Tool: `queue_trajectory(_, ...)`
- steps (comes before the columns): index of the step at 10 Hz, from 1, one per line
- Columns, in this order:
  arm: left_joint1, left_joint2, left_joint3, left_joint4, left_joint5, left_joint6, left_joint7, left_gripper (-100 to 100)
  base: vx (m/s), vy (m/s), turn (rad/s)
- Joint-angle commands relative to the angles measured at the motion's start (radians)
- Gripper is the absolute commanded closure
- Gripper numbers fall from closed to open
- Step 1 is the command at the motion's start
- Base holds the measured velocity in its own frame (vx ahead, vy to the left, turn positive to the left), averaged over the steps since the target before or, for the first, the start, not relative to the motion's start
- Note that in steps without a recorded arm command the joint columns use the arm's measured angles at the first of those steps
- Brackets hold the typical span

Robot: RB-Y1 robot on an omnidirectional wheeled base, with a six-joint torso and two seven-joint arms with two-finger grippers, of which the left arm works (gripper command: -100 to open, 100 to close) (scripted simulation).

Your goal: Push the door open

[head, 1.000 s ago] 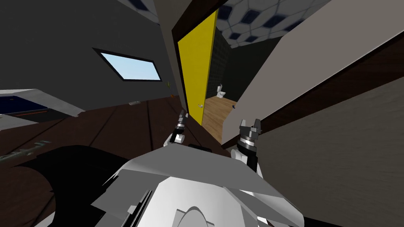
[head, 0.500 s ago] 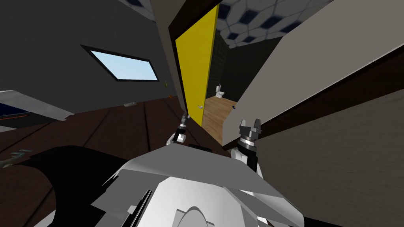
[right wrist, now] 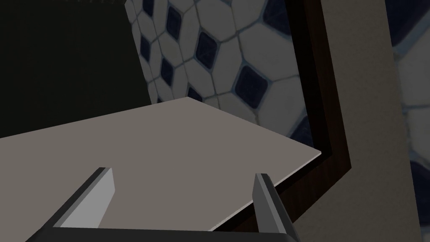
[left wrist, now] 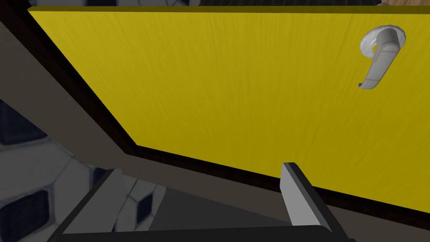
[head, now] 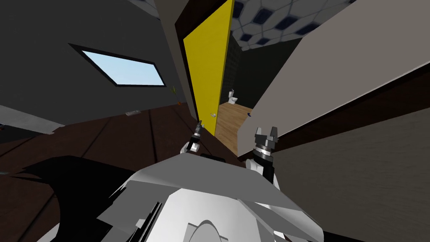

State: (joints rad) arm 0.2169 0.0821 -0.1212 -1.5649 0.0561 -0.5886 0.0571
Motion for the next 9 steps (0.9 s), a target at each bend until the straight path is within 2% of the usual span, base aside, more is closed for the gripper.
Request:
queue_trajectory(1, -0.017, 0.004, -0.006, 0.045, -0.003, -0.011, 0.003, -100, 0.068, 0.1, -0.06)
queue_trajectory(9, -0.117, 0.005, -0.041, 0.28, -0.022, -0.062, 0.006, -100, 0.088, 0.087, -0.066)
